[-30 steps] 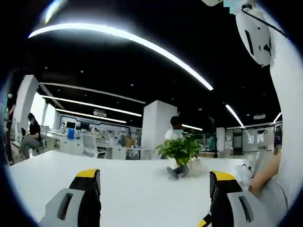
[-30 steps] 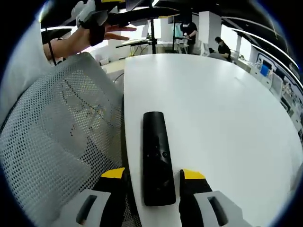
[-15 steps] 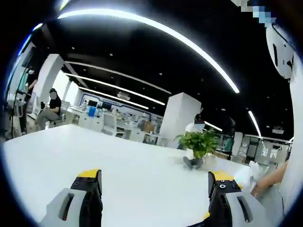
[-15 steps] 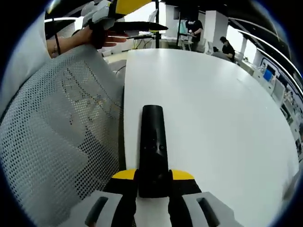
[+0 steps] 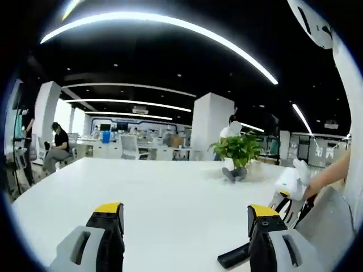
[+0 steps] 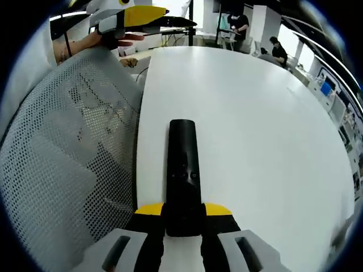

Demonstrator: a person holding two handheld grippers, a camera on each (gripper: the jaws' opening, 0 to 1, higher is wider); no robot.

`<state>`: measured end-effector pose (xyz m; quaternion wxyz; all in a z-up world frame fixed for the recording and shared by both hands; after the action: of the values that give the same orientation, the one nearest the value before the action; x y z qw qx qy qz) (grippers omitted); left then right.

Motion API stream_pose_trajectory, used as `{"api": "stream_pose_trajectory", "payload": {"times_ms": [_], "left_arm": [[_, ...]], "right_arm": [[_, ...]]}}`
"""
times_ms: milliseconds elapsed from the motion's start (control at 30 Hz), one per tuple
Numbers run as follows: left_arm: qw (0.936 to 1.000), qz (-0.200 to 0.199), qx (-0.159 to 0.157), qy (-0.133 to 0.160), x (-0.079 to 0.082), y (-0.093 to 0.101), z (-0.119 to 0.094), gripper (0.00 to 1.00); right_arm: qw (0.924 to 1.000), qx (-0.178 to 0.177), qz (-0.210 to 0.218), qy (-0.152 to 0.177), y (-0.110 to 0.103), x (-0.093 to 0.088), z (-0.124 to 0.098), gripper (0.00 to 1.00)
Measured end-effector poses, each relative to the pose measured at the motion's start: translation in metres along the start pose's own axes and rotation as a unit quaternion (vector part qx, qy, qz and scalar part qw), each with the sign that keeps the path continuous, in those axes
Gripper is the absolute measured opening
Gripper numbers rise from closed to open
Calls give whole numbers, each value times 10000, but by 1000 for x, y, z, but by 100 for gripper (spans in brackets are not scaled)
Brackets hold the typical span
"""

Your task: Press the specified remote control buttons in sequence, fully releasing each button before pressing the next.

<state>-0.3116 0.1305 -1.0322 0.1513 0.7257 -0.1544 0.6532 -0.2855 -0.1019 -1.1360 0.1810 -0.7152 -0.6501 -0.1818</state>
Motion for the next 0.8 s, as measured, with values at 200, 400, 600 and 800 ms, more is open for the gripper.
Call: {"api": "stream_pose_trajectory", "payload": {"times_ms": [200, 400, 600, 800], "left_arm": [[9998, 187, -83, 22, -6, -4, -2, 96], [9982, 557, -186, -113, -6, 2, -1, 92], [9974, 663, -219, -159, -5, 4, -1, 91], [9985, 494, -179, -131, -6, 0, -2, 91]], "right_arm": [[9999, 12, 35, -98, 15, 1, 0, 21], [9997, 67, -62, -248, 28, 3, -1, 21], [9994, 99, -101, -315, 40, 4, -1, 21], [9988, 126, -237, -409, 54, 5, -1, 21]]}}
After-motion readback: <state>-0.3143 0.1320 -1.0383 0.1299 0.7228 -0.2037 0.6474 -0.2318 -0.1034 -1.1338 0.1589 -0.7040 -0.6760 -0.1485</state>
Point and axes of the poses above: the point that each gripper's makers call its tool centre point, and the gripper's own axes: z roughly forward along the fingers, y roughly to its right, x roughly out of its top, the point moved 7 cm from there along -z, roughly backward along the fingers, and after that the axes turned 1 degree about x, right-handed, at the moved point
